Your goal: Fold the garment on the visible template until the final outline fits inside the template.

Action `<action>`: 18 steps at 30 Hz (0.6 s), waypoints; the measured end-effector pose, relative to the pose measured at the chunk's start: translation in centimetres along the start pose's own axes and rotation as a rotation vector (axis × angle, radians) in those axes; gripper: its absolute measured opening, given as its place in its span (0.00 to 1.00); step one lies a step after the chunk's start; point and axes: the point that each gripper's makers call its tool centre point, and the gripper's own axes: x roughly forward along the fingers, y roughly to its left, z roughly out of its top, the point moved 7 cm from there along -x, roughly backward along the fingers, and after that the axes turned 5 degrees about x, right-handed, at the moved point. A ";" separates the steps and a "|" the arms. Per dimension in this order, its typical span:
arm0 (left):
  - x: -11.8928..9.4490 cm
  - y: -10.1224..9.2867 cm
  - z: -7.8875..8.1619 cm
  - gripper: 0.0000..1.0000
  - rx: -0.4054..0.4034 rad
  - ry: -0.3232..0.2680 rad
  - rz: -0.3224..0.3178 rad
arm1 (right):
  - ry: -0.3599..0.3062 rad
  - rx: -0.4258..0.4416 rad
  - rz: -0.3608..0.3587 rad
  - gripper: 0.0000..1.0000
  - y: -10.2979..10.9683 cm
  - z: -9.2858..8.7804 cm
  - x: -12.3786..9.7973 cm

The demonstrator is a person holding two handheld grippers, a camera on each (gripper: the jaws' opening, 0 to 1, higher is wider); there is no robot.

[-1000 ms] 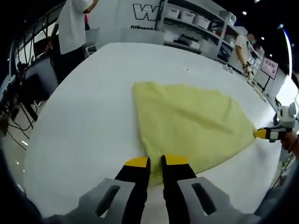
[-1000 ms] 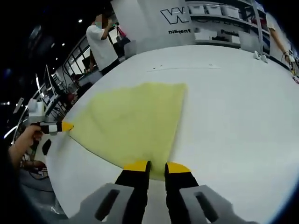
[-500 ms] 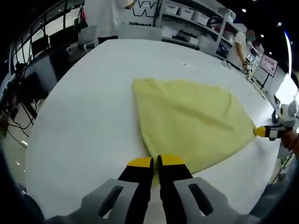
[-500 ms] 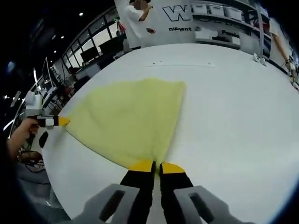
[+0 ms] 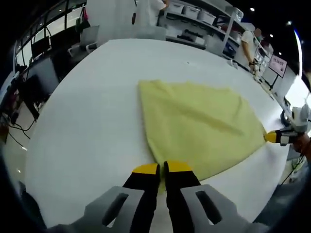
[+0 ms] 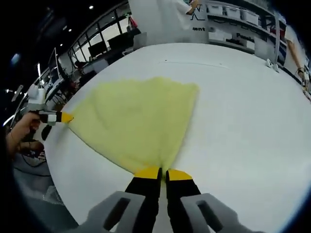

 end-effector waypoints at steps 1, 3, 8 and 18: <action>-0.1 0.0 -0.1 0.06 0.008 0.002 0.002 | 0.002 -0.008 -0.002 0.00 0.1 -0.1 -0.1; -0.2 -0.1 -0.3 0.06 0.010 0.001 0.008 | 0.005 -0.019 -0.005 0.00 0.2 -0.3 -0.2; -0.5 -0.1 -0.8 0.06 -0.006 0.000 0.017 | 0.006 -0.023 -0.006 0.00 0.3 -0.7 -0.5; -1.2 -0.2 -2.0 0.06 -0.036 -0.017 0.015 | 0.014 -0.023 -0.008 0.00 0.6 -1.6 -1.1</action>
